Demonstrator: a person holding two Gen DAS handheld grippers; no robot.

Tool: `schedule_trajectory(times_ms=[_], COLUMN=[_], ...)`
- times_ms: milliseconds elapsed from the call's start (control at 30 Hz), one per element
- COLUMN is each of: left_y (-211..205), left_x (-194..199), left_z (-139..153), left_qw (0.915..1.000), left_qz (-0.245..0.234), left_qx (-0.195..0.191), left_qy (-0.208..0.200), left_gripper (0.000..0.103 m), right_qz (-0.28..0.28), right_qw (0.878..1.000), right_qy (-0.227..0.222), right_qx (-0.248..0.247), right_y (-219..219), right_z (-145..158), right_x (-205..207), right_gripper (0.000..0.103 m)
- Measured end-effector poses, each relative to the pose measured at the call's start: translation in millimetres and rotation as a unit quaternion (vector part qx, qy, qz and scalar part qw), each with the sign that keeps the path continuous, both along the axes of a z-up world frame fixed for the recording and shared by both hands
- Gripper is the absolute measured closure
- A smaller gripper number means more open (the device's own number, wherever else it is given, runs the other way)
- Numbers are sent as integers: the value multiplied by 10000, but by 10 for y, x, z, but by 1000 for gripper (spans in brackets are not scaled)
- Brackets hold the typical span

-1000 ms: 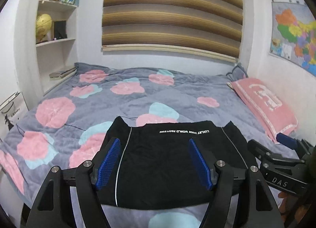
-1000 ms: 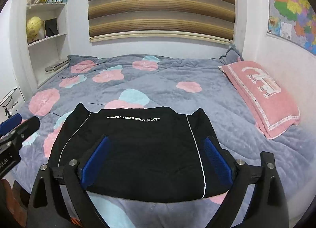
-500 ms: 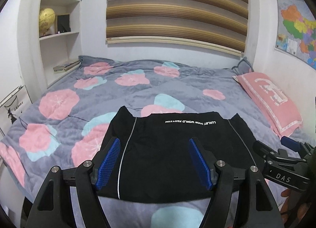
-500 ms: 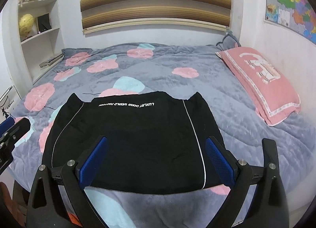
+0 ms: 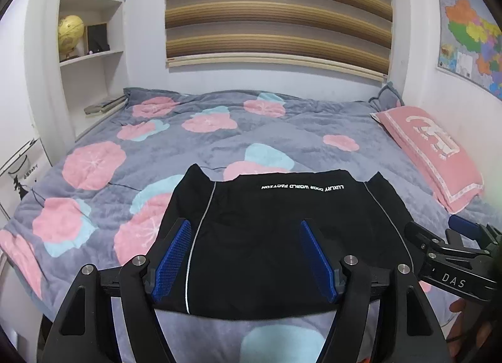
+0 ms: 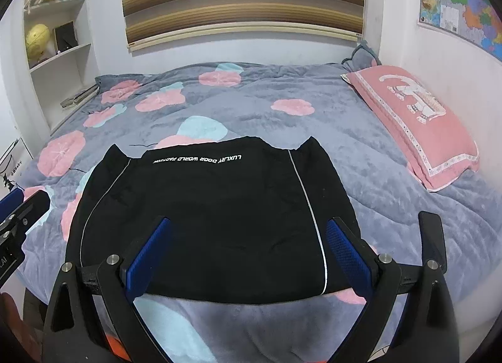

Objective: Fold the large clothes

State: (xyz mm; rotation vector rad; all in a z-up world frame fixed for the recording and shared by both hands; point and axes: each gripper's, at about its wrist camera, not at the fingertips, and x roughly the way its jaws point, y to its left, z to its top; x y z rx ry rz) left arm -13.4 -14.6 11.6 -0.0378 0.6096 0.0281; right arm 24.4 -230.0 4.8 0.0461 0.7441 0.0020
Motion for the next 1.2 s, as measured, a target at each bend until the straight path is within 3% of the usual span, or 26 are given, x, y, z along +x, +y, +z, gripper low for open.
schedule_trajectory(times_ms=[1033,1200], left_y=[-42,-50], left_x=[165,173], left_z=[-158,-179], left_qw=[9994,9985], left_qz=[19,160], left_qx=[249,500], left_qy=[248,149], left_gripper=[30,30], right_qz=[22,69], right_qw=[9997,9996], right_qy=[245,281], right_qx=[14,-16], right_y=[50,54], right_z=[-170,-192], right_x=[106,135], right_gripper=[3,3])
